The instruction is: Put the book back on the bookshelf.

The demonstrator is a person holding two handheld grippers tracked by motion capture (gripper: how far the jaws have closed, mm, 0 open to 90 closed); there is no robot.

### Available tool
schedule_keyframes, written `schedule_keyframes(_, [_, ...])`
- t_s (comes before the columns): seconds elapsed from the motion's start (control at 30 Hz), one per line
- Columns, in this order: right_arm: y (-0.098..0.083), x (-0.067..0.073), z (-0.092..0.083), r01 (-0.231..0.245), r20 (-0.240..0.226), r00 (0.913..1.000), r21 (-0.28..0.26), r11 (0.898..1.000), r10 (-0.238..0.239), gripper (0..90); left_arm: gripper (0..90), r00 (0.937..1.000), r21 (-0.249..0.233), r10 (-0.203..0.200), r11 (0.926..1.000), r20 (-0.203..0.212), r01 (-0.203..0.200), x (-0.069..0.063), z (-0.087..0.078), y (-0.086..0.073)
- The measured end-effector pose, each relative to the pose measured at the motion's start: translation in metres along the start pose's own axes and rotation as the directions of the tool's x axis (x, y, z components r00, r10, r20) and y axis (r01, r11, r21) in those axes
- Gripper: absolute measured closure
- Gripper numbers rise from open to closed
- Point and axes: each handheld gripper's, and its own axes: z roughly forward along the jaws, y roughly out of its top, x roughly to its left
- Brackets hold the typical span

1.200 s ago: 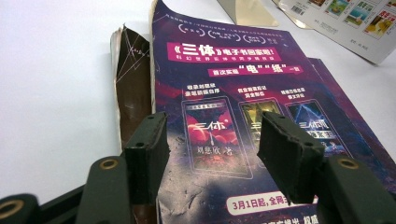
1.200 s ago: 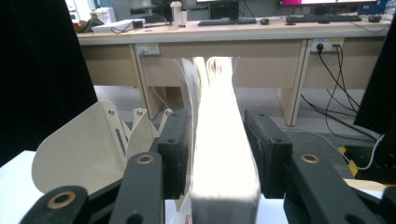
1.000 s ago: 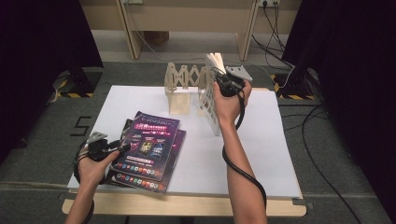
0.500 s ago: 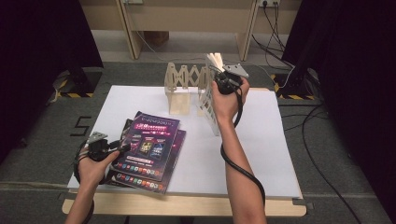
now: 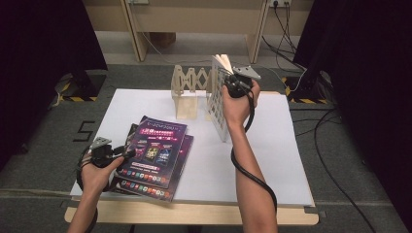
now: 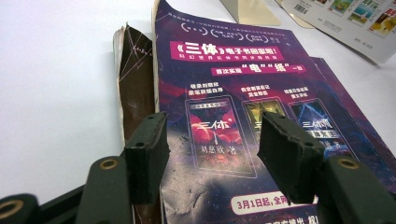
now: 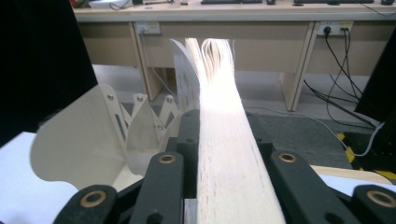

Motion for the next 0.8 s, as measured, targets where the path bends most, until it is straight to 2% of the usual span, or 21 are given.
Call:
schedule_keyframes(0.13, [0.004, 0.003, -0.005, 0.010, 0.000, 0.9999, -0.021, 1.000, -0.010, 74.7, 41.2, 1.0000, -0.001, -0.001, 1.0000, -0.002, 0.001, 0.000, 0.000, 0.000])
schedule_keyframes(0.3, [0.010, 0.007, -0.008, 0.021, 0.027, 0.9995, -0.070, 0.997, -0.019, 74.7, 41.3, 1.0000, -0.002, -0.002, 1.0000, -0.001, 0.002, 0.000, 0.000, 0.000])
schedule_keyframes(0.47, [0.012, 0.006, 0.000, 0.019, 0.041, 0.9991, -0.104, 0.994, -0.015, 74.7, 41.3, 1.0000, -0.001, 0.000, 1.0000, 0.000, 0.000, 0.000, -0.001, 0.000])
schedule_keyframes(0.8, [0.013, 0.005, 0.017, 0.010, 0.044, 0.9990, -0.115, 0.993, -0.005, 74.7, 41.4, 1.0000, 0.001, -0.003, 1.0000, -0.003, 0.003, 0.002, 0.000, 0.000])
